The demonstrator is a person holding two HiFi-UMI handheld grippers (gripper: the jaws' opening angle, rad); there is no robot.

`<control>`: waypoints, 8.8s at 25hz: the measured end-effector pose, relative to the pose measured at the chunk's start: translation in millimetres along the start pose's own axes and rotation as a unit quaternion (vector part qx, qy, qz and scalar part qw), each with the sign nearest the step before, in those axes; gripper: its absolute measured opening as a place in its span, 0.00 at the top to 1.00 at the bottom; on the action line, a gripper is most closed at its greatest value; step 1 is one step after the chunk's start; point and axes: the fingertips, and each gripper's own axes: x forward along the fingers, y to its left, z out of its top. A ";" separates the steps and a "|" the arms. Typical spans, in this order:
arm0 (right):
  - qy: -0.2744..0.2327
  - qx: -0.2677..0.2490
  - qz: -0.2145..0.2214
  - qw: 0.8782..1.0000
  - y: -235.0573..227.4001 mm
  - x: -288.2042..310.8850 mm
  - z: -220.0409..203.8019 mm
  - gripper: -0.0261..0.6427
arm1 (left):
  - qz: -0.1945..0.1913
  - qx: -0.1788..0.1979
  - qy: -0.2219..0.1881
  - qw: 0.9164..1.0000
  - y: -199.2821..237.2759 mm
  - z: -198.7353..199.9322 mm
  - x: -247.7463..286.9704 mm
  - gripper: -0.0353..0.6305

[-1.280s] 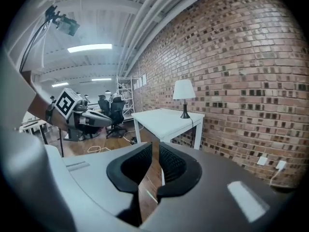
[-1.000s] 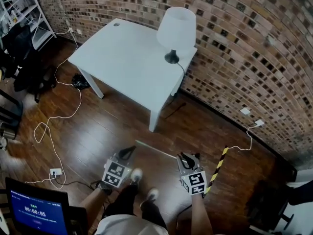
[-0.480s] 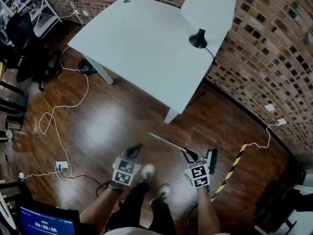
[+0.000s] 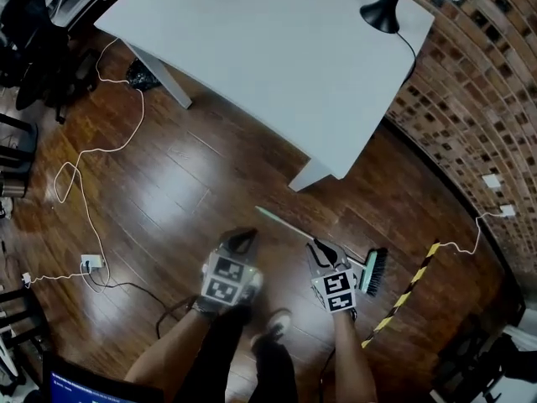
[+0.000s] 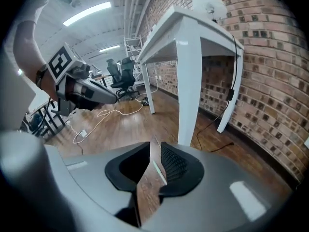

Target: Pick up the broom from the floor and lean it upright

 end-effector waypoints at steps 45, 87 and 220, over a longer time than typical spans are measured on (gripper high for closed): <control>0.261 -0.217 0.058 0.939 -46.1 346.1 -335.1 0.81 | -0.019 0.011 0.067 0.997 51.5 -327.7 210.3 0.95; 0.191 -0.214 -0.103 0.953 -93.5 133.6 -177.6 0.83 | -0.063 0.050 0.029 0.996 -29.6 -127.2 89.2 0.95; -0.356 0.105 -0.239 0.897 -26.6 -462.1 348.7 0.94 | -0.087 0.162 -0.325 0.928 -54.0 396.0 -294.0 0.95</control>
